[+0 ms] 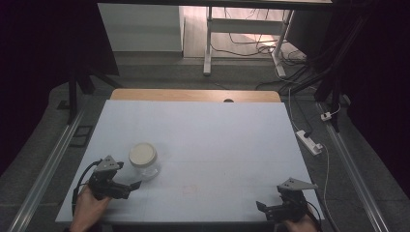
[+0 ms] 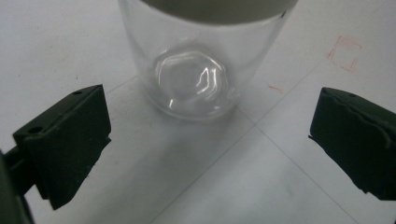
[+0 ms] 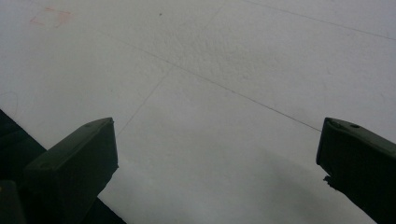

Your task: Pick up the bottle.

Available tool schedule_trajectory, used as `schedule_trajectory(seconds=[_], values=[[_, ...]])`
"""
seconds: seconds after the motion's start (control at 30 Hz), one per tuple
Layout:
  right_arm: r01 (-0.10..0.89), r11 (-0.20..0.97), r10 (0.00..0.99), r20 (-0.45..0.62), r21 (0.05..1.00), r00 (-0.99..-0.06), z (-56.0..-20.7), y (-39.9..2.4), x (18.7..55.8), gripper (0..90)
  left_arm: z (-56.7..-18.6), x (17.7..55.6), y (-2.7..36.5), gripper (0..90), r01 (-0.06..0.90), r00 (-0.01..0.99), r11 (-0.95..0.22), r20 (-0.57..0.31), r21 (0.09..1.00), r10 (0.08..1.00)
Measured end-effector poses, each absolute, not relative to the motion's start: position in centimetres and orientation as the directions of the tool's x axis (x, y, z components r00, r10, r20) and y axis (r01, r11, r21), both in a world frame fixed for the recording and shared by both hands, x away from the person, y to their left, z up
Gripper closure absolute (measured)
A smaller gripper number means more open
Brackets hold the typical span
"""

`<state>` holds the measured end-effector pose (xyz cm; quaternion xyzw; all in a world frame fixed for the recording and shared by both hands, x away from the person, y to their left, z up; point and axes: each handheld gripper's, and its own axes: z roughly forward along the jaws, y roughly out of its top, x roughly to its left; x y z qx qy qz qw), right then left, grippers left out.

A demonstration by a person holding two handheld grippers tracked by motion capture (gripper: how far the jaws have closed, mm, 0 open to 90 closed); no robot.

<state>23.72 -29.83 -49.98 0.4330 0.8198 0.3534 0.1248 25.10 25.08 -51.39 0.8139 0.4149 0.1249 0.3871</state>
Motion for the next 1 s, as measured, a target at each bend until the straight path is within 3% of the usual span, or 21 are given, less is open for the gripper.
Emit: schedule_trajectory(seconds=[1.0], values=[[0.619,0.387,0.793,0.096,0.684,-0.601,-50.0,-29.7,23.7,0.0,-51.0,29.5,22.1,0.0,0.535,0.67,-0.424,-0.062,0.731,0.739]])
